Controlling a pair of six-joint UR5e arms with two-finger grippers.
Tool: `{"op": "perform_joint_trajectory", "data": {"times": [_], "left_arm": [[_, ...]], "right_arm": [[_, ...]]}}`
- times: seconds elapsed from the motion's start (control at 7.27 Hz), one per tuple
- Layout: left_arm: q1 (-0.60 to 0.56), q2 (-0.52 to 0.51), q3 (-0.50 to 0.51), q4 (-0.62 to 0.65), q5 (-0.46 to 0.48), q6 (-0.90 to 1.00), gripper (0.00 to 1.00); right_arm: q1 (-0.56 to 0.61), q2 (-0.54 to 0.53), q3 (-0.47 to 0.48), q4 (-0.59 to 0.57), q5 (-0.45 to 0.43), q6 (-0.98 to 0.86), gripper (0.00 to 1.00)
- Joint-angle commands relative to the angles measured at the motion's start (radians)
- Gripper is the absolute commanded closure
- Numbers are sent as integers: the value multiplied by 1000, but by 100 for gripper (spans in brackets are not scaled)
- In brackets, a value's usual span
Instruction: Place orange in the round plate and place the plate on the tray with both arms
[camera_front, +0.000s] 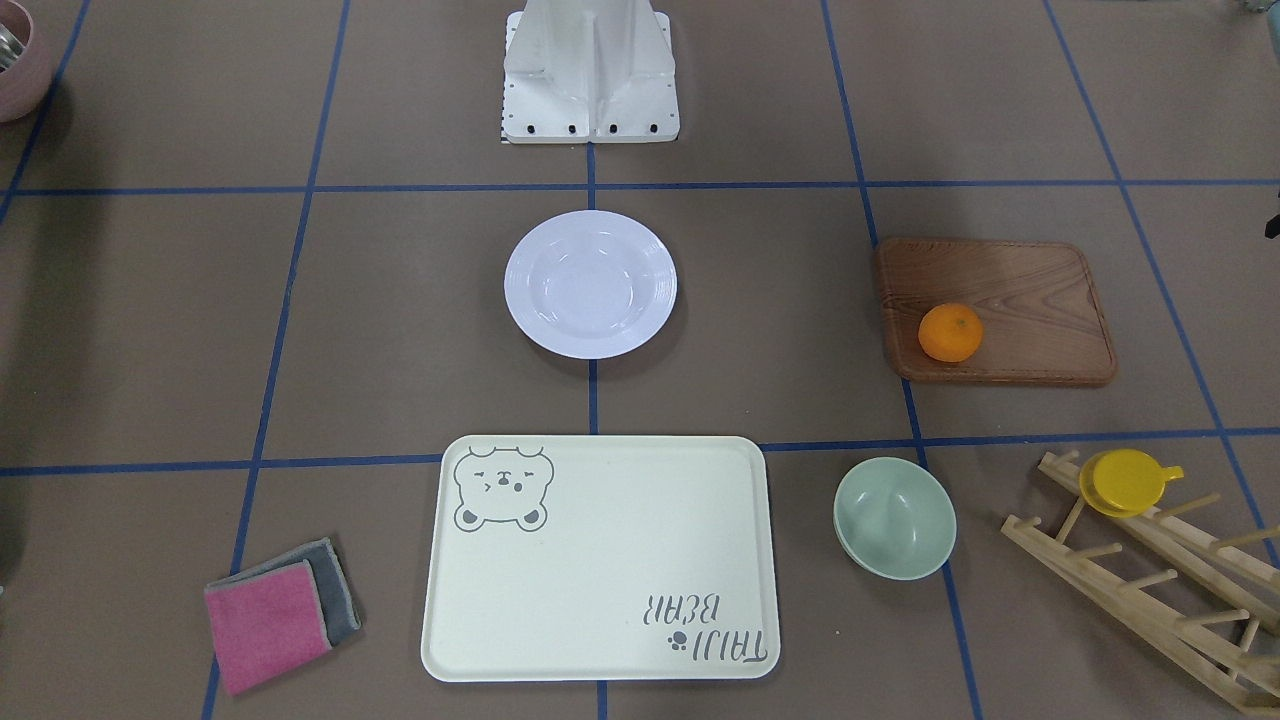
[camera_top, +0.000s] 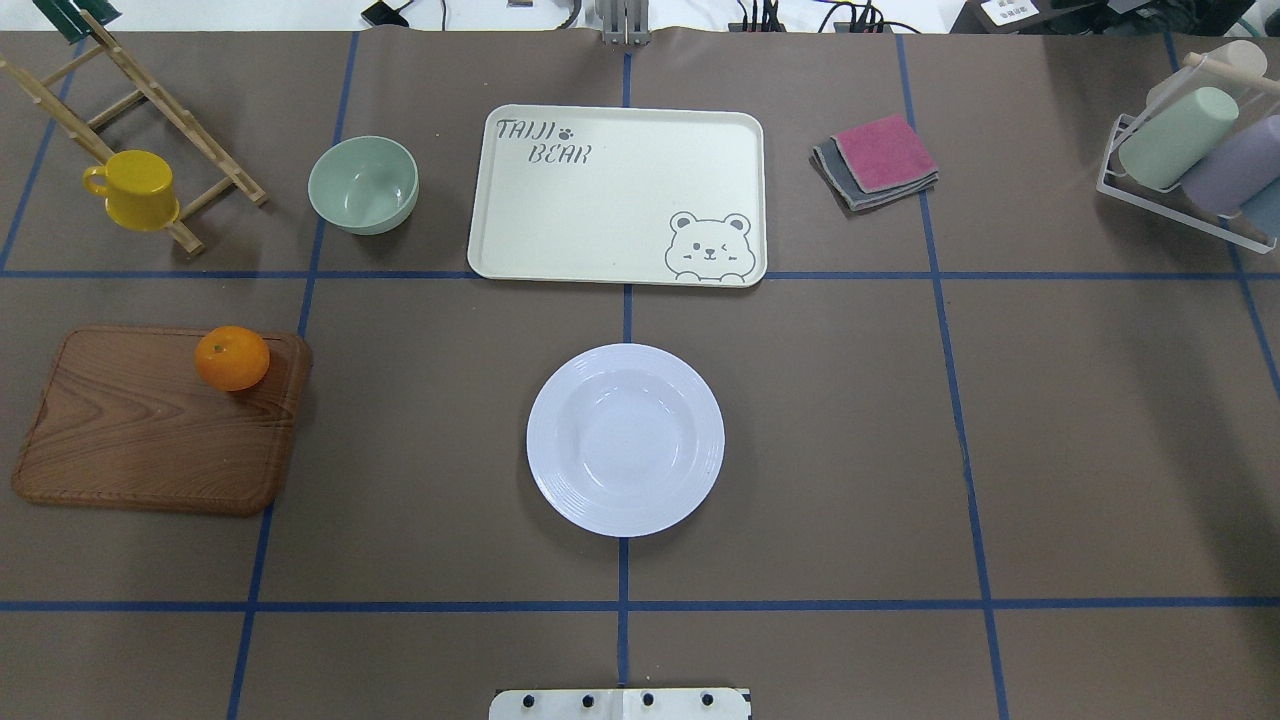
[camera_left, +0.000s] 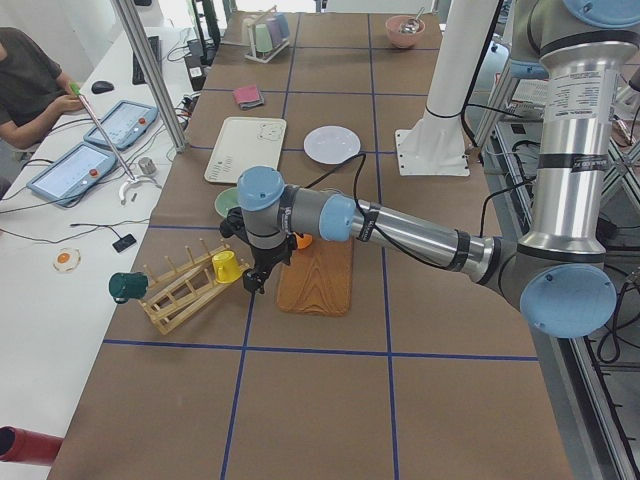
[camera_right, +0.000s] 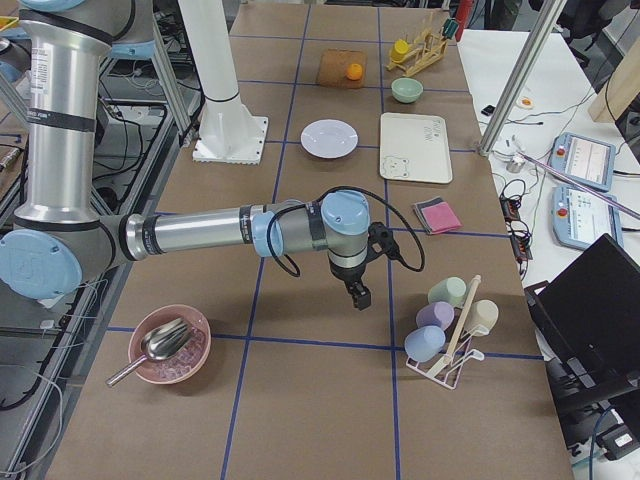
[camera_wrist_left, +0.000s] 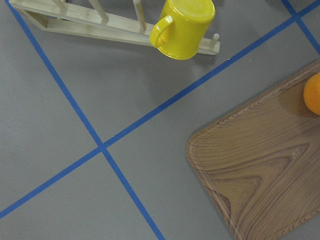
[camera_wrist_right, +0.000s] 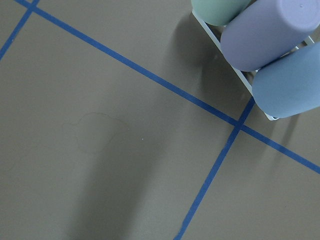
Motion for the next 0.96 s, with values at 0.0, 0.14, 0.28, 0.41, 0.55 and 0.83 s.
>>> {"op": "perform_joint_trajectory", "data": {"times": [0.0,0.14,0.28,0.41,0.55,0.83], "left_arm": [[1,2,1,-32,-5,3,1],[3,3,9,-41,-2,6,1],[3,5,25,-41,-3,5,1],[4,3,29,-43,-5,2,1],[3,5,24,-43,-5,2,1],[4,3,35,-43,-5,2,1]], "right_arm": [[-16,1,-2,5,4,15,0],[-22,3,-3,5,2,15,0],[-28,3,-3,6,-1,9,0],[-32,3,-5,7,-2,6,0],[-33,1,-23,8,-1,7,0],[-35,1,-32,10,2,9,0]]}}
